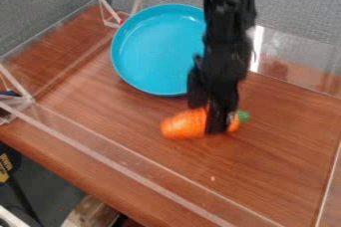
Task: Remove the carrot from the blue plate and put it on the table
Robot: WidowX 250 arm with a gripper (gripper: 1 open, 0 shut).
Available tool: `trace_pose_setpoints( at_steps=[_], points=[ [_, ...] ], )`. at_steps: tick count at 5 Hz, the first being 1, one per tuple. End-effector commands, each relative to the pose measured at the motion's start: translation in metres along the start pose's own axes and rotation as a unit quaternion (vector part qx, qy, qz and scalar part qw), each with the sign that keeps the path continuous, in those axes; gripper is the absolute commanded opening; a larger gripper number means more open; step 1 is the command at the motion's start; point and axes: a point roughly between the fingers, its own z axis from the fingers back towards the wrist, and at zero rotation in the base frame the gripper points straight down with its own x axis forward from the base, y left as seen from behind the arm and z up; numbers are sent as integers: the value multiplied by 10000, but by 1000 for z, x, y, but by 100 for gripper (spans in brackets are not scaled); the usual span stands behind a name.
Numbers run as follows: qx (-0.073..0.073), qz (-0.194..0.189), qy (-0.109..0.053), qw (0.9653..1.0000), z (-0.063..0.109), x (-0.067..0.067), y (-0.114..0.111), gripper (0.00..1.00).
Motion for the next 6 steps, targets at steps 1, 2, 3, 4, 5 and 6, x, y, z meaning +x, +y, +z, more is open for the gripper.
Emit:
trace_pose_setpoints(
  at_steps=[1,2,3,4,5,6],
  points=[
    [36,-237,-190,9995,11,7,8,100],
    [1,-250,-180,9995,13,7,12,0],
    [-29,-262,-175,9995,13,8,18,0],
    [-71,-291,-159,9994,15,9,24,0],
    [-134,-309,-142,9993,17,10,28,0],
    [-220,-342,-113,9991,18,11,32,100]
  ],
)
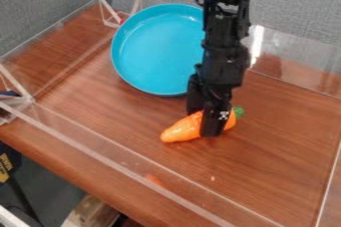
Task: Remove the carrot from the blue plate and put it on the table
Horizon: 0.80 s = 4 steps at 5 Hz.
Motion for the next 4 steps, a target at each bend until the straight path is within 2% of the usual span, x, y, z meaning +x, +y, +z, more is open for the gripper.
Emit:
trace_pose_setpoints(
  at_steps=[1,4],
  points=[
    [77,-26,-171,9998,17,2,10,100],
    [-161,-186,-36,9997,16,6,14,100]
  ],
)
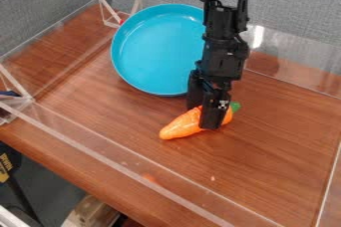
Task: Remove the carrot from the blue plate and put it on the table
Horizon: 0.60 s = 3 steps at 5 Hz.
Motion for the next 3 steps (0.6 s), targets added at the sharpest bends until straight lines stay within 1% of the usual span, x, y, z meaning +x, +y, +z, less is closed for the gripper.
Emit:
trace_pose_setpoints(
  at_steps=[1,3],
  points=[
    [93,-105,-137,9998,13,3,5,100],
    [-9,-214,-53,9998,11,5,3,100]
  ],
)
